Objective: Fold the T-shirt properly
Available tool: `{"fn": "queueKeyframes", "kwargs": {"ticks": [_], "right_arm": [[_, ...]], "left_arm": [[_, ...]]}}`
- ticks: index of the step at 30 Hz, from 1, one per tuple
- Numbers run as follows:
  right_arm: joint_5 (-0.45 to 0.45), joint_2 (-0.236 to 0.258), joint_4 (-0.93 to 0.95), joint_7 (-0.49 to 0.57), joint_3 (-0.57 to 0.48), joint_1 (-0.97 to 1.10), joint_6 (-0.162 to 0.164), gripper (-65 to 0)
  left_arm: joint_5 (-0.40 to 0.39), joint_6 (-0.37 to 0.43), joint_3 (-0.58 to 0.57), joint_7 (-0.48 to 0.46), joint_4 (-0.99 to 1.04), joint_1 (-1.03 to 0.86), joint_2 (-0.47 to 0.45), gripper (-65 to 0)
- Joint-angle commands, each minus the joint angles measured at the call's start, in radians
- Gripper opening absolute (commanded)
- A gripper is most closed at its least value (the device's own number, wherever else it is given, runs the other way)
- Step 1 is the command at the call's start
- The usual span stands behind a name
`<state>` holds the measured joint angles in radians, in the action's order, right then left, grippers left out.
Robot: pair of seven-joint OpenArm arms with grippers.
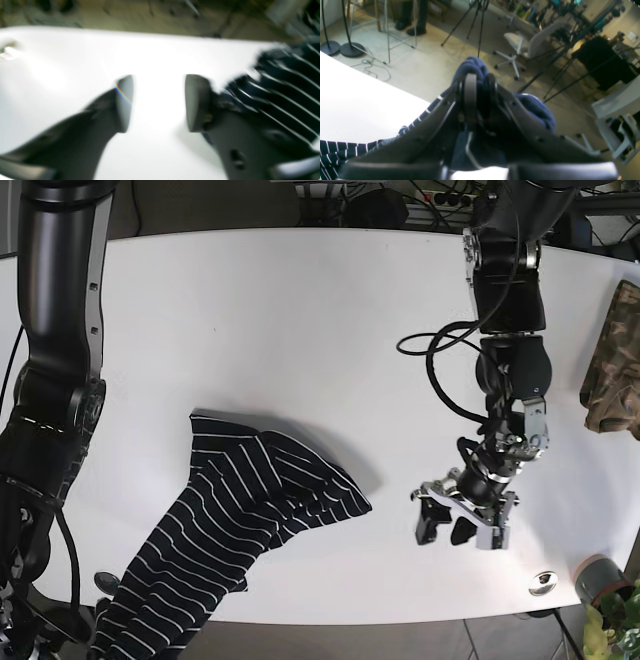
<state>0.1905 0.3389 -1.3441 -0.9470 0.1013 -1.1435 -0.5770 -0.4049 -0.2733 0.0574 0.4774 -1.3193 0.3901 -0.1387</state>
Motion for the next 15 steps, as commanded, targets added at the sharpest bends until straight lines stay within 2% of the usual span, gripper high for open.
{"fn": "queueKeyframes", "kwargs": {"ticks": [1, 12, 15], "right_arm": [[0.013, 0.012, -0.036, 0.036, 0.007, -0.04, 0.004, -62.8], [0.017, 0.015, -0.071, 0.036, 0.008, -0.01, -0.001, -62.8], [0.017, 0.013, -0.071, 0.036, 0.008, 0.009, -0.001, -62.8]], "left_arm": [[-0.009, -0.002, -0.023, -0.033, -0.019, 0.03, 0.006, -25.7], [-0.002, -0.002, -0.11, -0.042, 0.217, 0.066, 0.107, -25.4], [-0.002, -0.002, -0.11, -0.073, 0.314, 0.1, 0.133, -25.4]]}}
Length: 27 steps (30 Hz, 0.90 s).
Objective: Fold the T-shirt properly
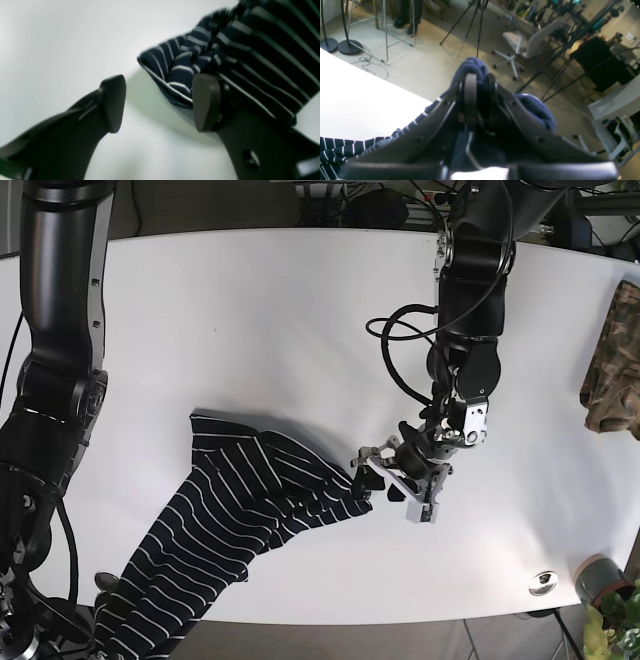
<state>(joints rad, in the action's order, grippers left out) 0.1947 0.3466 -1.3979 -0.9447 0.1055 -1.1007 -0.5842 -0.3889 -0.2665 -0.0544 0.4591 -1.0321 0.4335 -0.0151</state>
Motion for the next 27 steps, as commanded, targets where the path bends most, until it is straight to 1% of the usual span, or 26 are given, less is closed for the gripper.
{"fn": "queueKeyframes", "kwargs": {"ticks": [1, 4, 10, 13, 16, 21, 27], "right_arm": [[0.013, 0.006, -0.024, 0.034, 0.004, -0.032, 0.007, -62.8], [0.013, 0.006, -0.047, 0.034, 0.001, -0.026, 0.007, -62.8], [0.013, 0.004, -0.051, 0.034, 0.001, -0.005, 0.007, -62.8], [0.013, 0.002, -0.051, 0.034, 0.003, -0.003, 0.007, -62.8], [0.013, 0.002, -0.051, 0.034, 0.004, -0.002, 0.007, -62.8], [0.013, 0.002, -0.051, 0.034, 0.004, -0.002, 0.007, -62.8], [0.013, -0.001, -0.057, 0.034, 0.004, -0.002, 0.007, -62.8]], "left_arm": [[-0.018, -0.007, -0.002, -0.069, 0.052, 0.063, 0.016, -25.4], [-0.018, -0.007, -0.02, -0.135, 0.154, 0.09, 0.028, -25.4], [-0.018, -0.006, -0.058, -0.225, 0.361, 0.182, 0.048, -25.3], [-0.023, -0.006, -0.06, -0.279, 0.451, 0.216, 0.05, -25.3], [-0.022, -0.006, -0.058, -0.326, 0.534, 0.253, 0.07, -25.3], [-0.023, -0.006, -0.058, -0.368, 0.642, 0.301, 0.093, -25.3], [-0.023, -0.006, -0.055, -0.38, 0.68, 0.324, 0.137, -25.3]]}}
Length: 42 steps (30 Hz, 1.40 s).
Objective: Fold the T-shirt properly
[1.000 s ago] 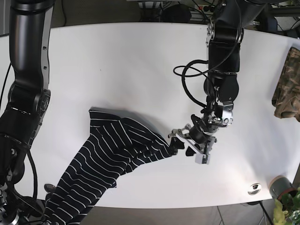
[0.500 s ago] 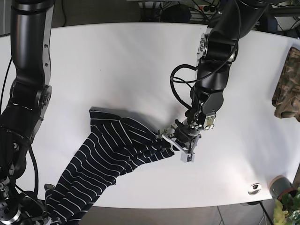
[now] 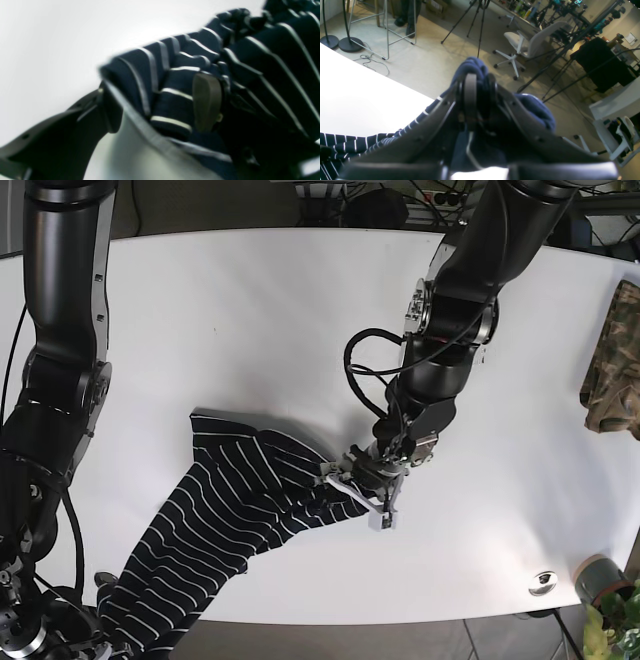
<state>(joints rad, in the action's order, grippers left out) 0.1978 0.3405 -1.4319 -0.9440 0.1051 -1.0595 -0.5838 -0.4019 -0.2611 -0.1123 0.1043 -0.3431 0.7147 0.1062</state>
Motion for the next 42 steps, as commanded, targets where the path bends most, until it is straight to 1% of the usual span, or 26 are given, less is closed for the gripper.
{"fn": "queueKeyframes", "kwargs": {"ticks": [1, 6, 10, 12, 14, 17, 18, 19, 24, 28, 33, 35, 39, 42], "right_arm": [[0.01, 0.006, -0.03, 0.033, 0.005, -0.043, 0.006, -62.8], [0.012, 0.006, -0.033, 0.033, 0.005, -0.041, 0.006, -62.8], [0.012, 0.006, -0.033, 0.033, 0.005, -0.041, 0.006, -62.8], [0.012, 0.006, -0.033, 0.033, 0.006, -0.041, 0.006, -62.8], [0.012, 0.006, -0.033, 0.033, 0.006, -0.041, 0.006, -62.8], [0.012, 0.006, -0.031, 0.033, 0.006, -0.041, 0.006, -62.8], [0.012, 0.006, -0.031, 0.033, 0.006, -0.041, 0.006, -62.8], [0.012, 0.006, -0.031, 0.033, 0.006, -0.04, 0.006, -62.8], [0.012, 0.006, -0.031, 0.033, 0.006, -0.04, 0.006, -62.8], [0.012, 0.006, -0.03, 0.033, 0.006, -0.04, 0.006, -62.8], [0.007, 0.012, -0.023, 0.035, 0.006, -0.04, 0.008, -62.8], [-0.001, 0.013, -0.023, 0.036, 0.006, -0.04, 0.012, -62.8], [-0.002, 0.022, -0.011, 0.038, 0.006, -0.044, 0.015, -62.8], [-0.002, 0.035, 0.027, 0.039, 0.005, -0.049, 0.015, -62.8]], "left_arm": [[-0.01, -0.011, 0.003, -0.025, -0.009, 0.046, 0.022, -25.3], [-0.012, -0.01, 0.006, -0.025, 0.019, 0.047, 0.04, -25.3], [-0.012, 0.049, 0.001, -0.025, 0.02, 0.043, 0.04, -26.0], [-0.007, 0.067, 0.001, -0.027, 0.019, 0.039, 0.039, -28.1], [-0.005, 0.07, 0.0, -0.042, 0.017, 0.039, 0.037, -38.3], [-0.005, 0.07, 0.0, -0.081, 0.019, 0.038, 0.033, -60.1], [-0.005, 0.07, 0.0, -0.081, 0.02, 0.038, 0.033, -63.6], [-0.005, 0.07, 0.0, -0.079, 0.02, 0.038, 0.033, -65.0], [-0.005, 0.07, 0.0, -0.079, 0.016, 0.038, 0.031, -65.0], [-0.01, 0.07, 0.0, -0.079, 0.016, 0.038, 0.007, -65.0], [-0.012, 0.07, 0.006, -0.077, 0.002, 0.044, -0.003, -65.0], [-0.012, 0.07, 0.006, -0.068, -0.035, 0.041, -0.03, -65.0], [-0.013, 0.07, 0.01, 0.004, -0.167, 0.03, -0.104, -65.0], [-0.013, 0.072, 0.043, 0.03, -0.248, 0.0, -0.148, -65.0]]}}
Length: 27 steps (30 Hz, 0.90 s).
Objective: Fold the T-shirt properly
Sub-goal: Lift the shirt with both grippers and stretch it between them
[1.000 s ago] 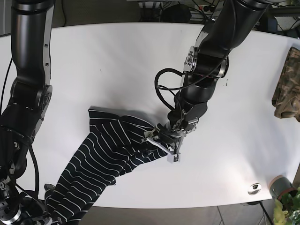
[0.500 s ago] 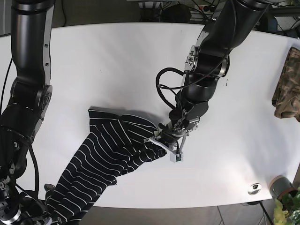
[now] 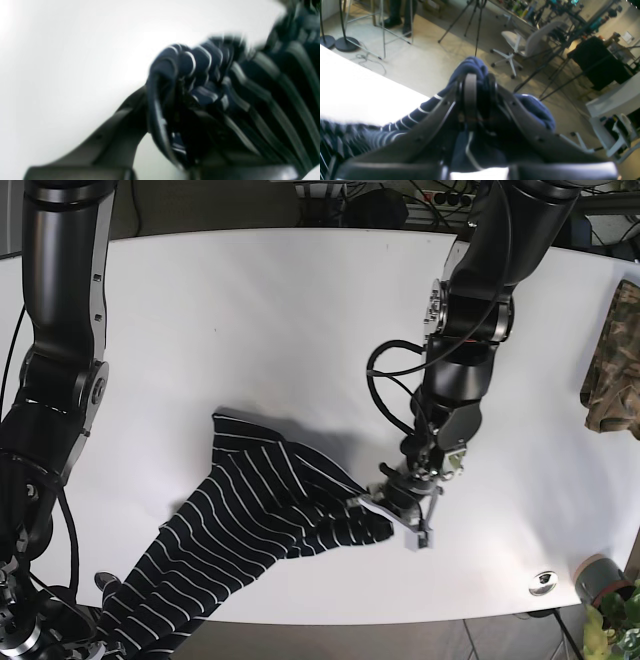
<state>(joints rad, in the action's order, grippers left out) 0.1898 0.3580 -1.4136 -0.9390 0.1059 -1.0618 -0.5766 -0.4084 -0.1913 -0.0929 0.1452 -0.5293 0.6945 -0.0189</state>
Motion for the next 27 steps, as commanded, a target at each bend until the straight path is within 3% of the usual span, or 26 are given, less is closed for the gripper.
{"fn": "queueKeyframes", "kwargs": {"ticks": [1, 6, 9, 17, 23, 27], "right_arm": [[0.006, 0.017, 0.018, 0.039, 0.004, -0.051, 0.01, -62.8], [-0.009, 0.034, 0.078, 0.096, 0.004, -0.074, 0.011, -62.8], [-0.043, 0.036, 0.132, 0.159, -0.002, -0.096, 0.028, -62.8], [-0.066, 0.036, 0.316, 0.239, -0.004, -0.223, 0.028, -62.8], [-0.065, 0.031, 0.33, 0.243, -0.004, -0.244, 0.028, -62.8], [-0.068, 0.006, 0.33, 0.239, -0.004, -0.244, 0.028, -62.8]], "left_arm": [[-0.007, 0.002, 0.04, 0.003, -0.094, 0.014, -0.036, -65.0], [-0.007, -0.001, 0.127, 0.118, -0.243, 0.004, -0.111, -65.0], [-0.007, -0.001, 0.169, 0.155, -0.323, 0.004, -0.145, -65.0], [-0.007, -0.001, 0.239, 0.238, -0.483, 0.029, -0.232, -65.0], [-0.013, -0.001, 0.29, 0.308, -0.57, 0.081, -0.283, -65.0], [-0.067, -0.001, 0.385, 0.36, -0.575, 0.143, -0.315, -65.0]]}}
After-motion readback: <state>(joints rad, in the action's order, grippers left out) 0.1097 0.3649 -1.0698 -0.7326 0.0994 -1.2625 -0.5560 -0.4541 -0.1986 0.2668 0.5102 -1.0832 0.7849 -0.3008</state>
